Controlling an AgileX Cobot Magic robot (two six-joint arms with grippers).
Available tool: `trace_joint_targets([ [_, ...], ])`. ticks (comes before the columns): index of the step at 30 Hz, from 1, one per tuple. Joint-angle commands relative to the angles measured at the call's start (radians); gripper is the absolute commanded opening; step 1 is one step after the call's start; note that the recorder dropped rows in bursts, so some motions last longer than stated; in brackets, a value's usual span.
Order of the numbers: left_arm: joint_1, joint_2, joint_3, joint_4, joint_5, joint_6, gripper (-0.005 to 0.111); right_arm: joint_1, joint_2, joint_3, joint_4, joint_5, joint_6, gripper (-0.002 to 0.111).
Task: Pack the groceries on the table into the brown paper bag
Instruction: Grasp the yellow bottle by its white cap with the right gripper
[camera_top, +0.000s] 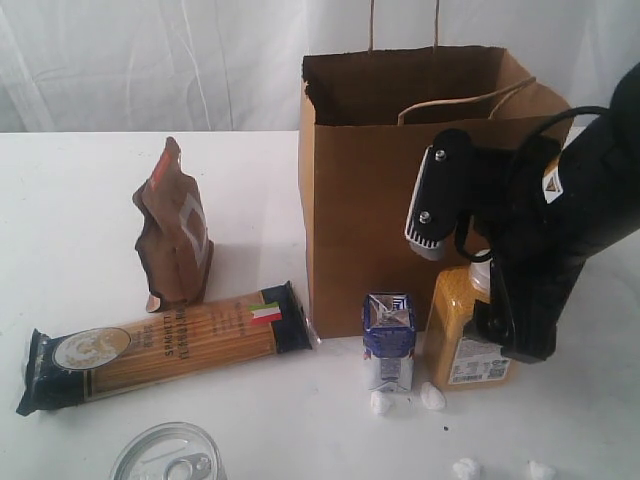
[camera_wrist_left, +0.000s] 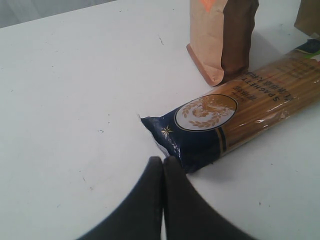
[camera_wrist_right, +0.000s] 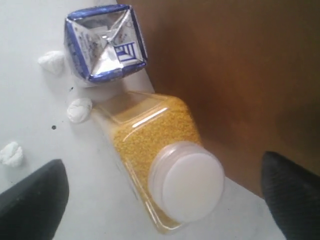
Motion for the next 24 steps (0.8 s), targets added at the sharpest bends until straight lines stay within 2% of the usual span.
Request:
trace_joint_targets([
  [1,0.004,-0.005,0.003,-0.002,0.003,-0.002,0.0,-0.025,0.027,0.004,-0.024,-0.029,-0.011,0.096],
  [14,0.004,-0.005,0.003,-0.002,0.003,-0.002,0.0,-0.029,0.121,0.004,-0.02,-0.057,-0.011,0.094],
  [16,0.004,-0.005,0.003,-0.002,0.003,-0.002,0.0,-0.029,0.13,0.004,-0.015,-0.038,-0.004,0.089],
  [19,0.004,-0.005,0.003,-0.002,0.003,-0.002,0.0,-0.029,0.132,0.004,-0.001,0.021,0.012,0.074],
  [24,0.004,-0.005,0.003,-0.002,0.003,-0.002,0.0,-0.029,0.132,0.004,-0.001,0.112,0.257,0.051],
])
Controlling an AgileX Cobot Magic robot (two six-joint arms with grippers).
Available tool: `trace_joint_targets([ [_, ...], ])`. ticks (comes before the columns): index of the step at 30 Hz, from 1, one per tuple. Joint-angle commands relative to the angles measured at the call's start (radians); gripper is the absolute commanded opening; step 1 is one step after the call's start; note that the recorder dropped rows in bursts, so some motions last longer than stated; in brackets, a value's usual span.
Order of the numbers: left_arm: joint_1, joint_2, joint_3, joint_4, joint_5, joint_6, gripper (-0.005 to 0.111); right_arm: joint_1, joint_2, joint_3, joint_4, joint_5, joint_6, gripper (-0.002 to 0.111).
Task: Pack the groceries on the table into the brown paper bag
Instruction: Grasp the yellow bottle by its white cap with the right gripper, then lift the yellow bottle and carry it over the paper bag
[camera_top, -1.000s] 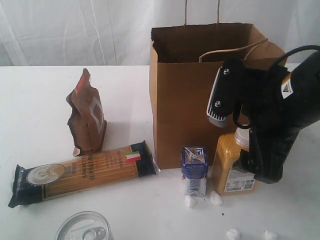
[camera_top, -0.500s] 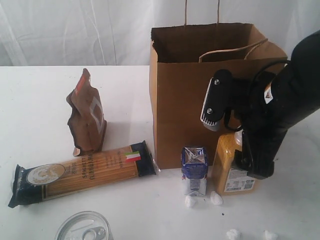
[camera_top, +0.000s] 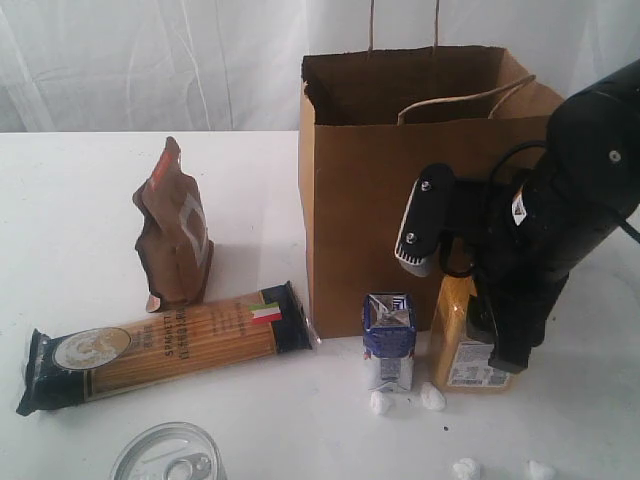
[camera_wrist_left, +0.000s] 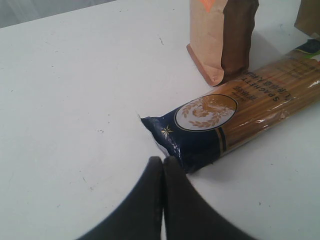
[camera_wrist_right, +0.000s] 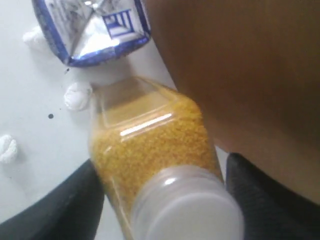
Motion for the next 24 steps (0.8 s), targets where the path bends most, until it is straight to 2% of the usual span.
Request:
trace_joint_targets([
  [1,0.004,-0.005,0.003,-0.002,0.003,-0.002,0.0,-0.008,0.001,0.004,0.014,0.101,0.236,0.048],
  [7,0.004,-0.005,0.003,-0.002,0.003,-0.002,0.0,-0.008,0.001,0.004,0.014,0.193,0.446,0.021],
  [9,0.004,-0.005,0.003,-0.002,0.003,-0.002,0.0,-0.008,-0.001,0.004,0.014,0.236,0.483,0.009],
  [10,0.004,-0.005,0.003,-0.002,0.003,-0.002,0.0,-0.008,-0.008,0.004,0.012,0.262,0.511,0.0],
  [15,0.004,-0.005,0.003,-0.002,0.003,-0.002,0.0,-0.037,-0.063,0.004,0.011,0.243,0.611,0.0],
  [19,0.004,-0.005,0.003,-0.002,0.003,-0.002,0.0,-0.124,-0.103,0.03,-0.094,0.215,0.685,0.0],
  [24,0.004,-0.005,0.003,-0.002,0.003,-0.002,0.0,-0.241,-0.131,0.062,-0.106,0.116,0.688,0.0],
])
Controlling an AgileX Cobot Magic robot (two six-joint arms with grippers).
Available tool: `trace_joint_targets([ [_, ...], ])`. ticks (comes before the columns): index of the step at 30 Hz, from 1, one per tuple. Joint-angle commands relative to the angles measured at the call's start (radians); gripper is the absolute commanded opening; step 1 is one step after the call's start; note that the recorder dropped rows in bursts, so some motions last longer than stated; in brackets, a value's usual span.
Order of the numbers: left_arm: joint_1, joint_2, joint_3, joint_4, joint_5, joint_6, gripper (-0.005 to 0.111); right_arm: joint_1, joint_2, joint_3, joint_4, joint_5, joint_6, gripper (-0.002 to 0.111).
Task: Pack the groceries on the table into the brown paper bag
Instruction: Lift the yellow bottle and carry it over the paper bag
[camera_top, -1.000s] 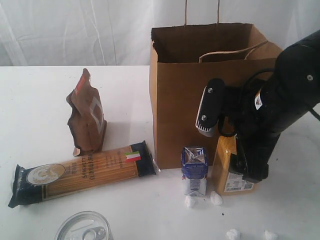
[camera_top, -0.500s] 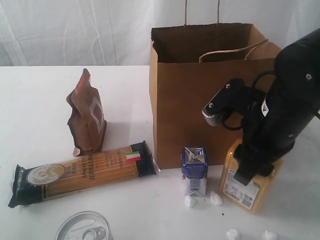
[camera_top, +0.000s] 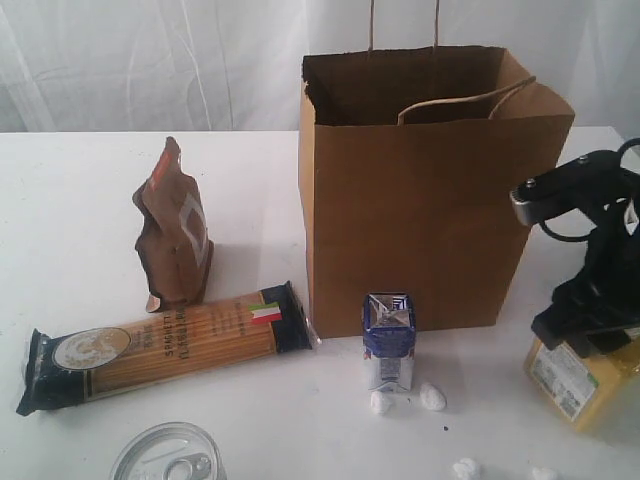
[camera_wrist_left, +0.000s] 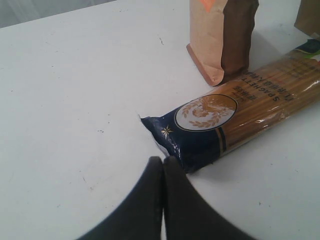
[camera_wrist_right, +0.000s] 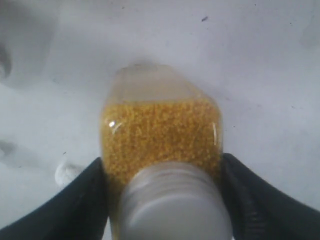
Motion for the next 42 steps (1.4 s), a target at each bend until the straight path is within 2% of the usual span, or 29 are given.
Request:
trace_joint_targets([
  [1,0.004,-0.005,0.003,-0.002,0.003,-0.002,0.0,-0.093,-0.023,0.001,-0.024,-0.074,0.012,0.0],
  [4,0.004,-0.005,0.003,-0.002,0.003,-0.002,0.0,-0.139,-0.023,0.001,-0.02,-0.074,0.028,0.0],
  [12,0.004,-0.005,0.003,-0.002,0.003,-0.002,0.0,-0.141,-0.049,-0.006,-0.001,-0.087,0.028,0.0],
  [17,0.004,-0.005,0.003,-0.002,0.003,-0.002,0.0,-0.141,-0.103,-0.082,-0.001,-0.062,0.028,0.0],
  [28,0.004,-0.005,0.003,-0.002,0.003,-0.002,0.0,-0.194,-0.133,-0.478,-0.032,0.048,0.028,0.0],
  [32,0.004,-0.005,0.003,-0.002,0.003,-0.002,0.0,-0.194,-0.133,-0.649,0.036,0.057,0.028,0.0],
  [42,0.004,-0.005,0.003,-0.002,0.003,-0.002,0.0,-0.05,-0.072,-0.831,0.044,0.029,0.027,0.0],
])
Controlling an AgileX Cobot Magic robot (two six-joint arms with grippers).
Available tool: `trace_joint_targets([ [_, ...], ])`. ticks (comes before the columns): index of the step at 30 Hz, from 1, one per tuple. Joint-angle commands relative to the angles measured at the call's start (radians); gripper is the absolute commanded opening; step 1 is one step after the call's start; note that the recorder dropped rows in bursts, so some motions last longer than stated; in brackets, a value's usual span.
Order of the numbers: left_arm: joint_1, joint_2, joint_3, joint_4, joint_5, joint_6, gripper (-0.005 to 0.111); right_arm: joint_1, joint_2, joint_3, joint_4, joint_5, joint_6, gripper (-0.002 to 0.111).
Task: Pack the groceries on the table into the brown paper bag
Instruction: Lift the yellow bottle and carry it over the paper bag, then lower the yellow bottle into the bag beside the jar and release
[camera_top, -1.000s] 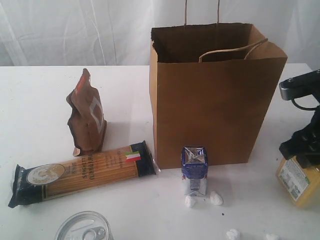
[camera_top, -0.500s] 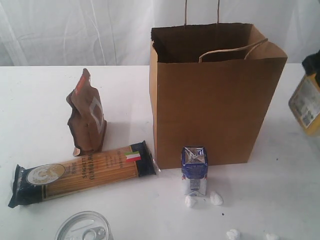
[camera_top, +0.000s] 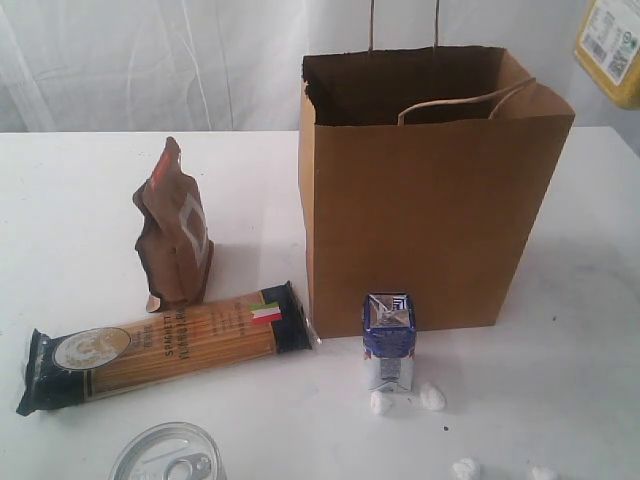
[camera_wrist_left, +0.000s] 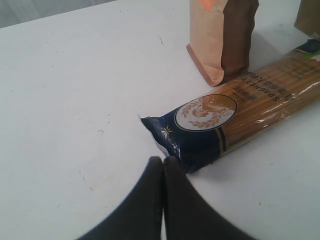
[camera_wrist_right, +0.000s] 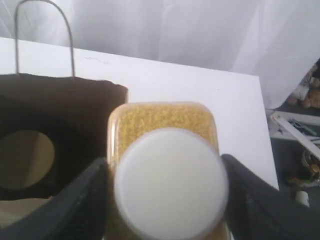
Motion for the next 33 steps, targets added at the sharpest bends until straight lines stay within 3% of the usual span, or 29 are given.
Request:
trace_joint_targets([
  [1,0.004,-0.005,0.003,-0.002,0.003,-0.002,0.0,0.051,0.039,-0.078,-0.01,-0.075,0.001,0.0],
  [9,0.004,-0.005,0.003,-0.002,0.003,-0.002,0.0,0.104,0.151,-0.158,-0.01,-0.093,0.001,0.0],
  [33,0.004,-0.005,0.003,-0.002,0.003,-0.002,0.0,0.137,0.37,-0.154,0.0,-0.095,0.001,0.0],
])
